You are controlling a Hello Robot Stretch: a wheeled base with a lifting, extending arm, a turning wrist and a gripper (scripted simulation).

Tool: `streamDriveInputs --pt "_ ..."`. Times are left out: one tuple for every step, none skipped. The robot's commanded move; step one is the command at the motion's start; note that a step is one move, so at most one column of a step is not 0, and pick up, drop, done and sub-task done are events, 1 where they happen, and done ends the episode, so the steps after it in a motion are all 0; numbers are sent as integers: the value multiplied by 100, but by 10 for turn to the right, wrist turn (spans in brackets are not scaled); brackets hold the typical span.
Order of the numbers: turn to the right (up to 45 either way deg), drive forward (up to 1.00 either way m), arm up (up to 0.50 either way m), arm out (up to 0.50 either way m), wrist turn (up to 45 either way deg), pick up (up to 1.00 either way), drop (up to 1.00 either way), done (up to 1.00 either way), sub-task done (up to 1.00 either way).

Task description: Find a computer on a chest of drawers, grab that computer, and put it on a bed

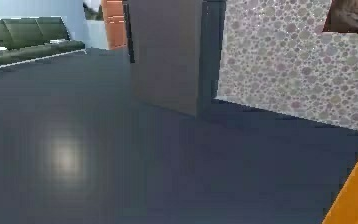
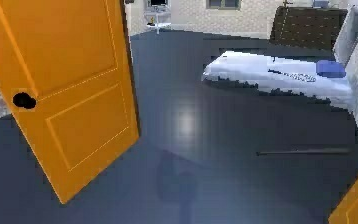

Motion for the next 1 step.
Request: streamDriveInputs --pt "450 0 0 0 0 0 0 0 0"
